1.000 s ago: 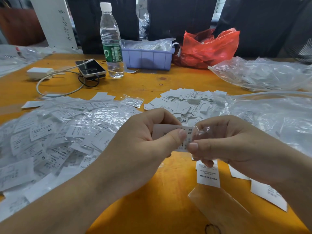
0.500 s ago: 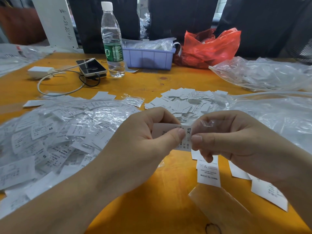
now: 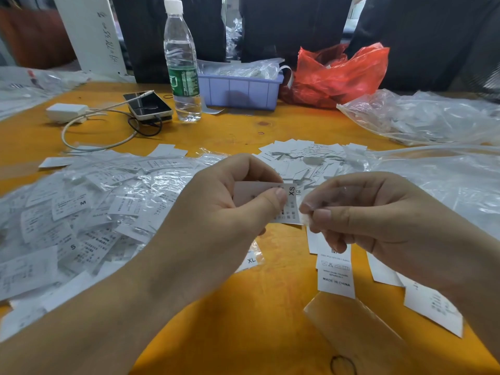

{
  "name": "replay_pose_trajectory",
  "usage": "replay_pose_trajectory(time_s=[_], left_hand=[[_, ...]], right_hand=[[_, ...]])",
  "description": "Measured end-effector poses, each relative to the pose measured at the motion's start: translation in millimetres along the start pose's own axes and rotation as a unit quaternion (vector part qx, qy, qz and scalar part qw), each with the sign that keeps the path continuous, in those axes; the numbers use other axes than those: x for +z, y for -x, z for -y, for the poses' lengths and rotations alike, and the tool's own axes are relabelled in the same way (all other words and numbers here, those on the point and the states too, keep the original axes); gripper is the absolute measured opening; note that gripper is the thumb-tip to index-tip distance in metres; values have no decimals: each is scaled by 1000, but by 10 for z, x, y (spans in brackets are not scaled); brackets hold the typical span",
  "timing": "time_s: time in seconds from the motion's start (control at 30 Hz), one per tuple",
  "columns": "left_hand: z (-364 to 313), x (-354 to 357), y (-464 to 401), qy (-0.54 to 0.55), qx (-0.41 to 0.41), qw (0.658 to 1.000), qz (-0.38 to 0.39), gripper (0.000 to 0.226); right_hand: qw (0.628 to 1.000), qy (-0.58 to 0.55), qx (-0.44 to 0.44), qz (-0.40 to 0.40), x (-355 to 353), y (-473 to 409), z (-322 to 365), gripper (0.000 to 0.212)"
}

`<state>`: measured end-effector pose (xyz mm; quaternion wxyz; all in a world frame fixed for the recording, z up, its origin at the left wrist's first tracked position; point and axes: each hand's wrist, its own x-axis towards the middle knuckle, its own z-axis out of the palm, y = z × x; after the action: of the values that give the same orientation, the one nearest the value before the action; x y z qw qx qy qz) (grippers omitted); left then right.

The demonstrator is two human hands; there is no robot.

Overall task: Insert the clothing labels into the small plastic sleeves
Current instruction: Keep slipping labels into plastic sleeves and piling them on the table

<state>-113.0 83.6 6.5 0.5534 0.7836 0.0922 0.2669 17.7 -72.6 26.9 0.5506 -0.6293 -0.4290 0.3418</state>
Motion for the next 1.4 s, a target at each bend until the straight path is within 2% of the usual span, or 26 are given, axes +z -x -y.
replay_pose_trajectory(time_s=[0.1,0.67,1.4], left_hand=[[-23,11,14,-12,17,1000,-7,9],[-83,70,63,-54,62,995,-64,7],[-97,57,73,-109,82,985,-103,4]], right_hand=[[1000,1,-1,-2,-1,-6,-11,16],[995,-81,18,49,14,-17,-57,16],[992,-118,36,29,14,-9,-29,18]])
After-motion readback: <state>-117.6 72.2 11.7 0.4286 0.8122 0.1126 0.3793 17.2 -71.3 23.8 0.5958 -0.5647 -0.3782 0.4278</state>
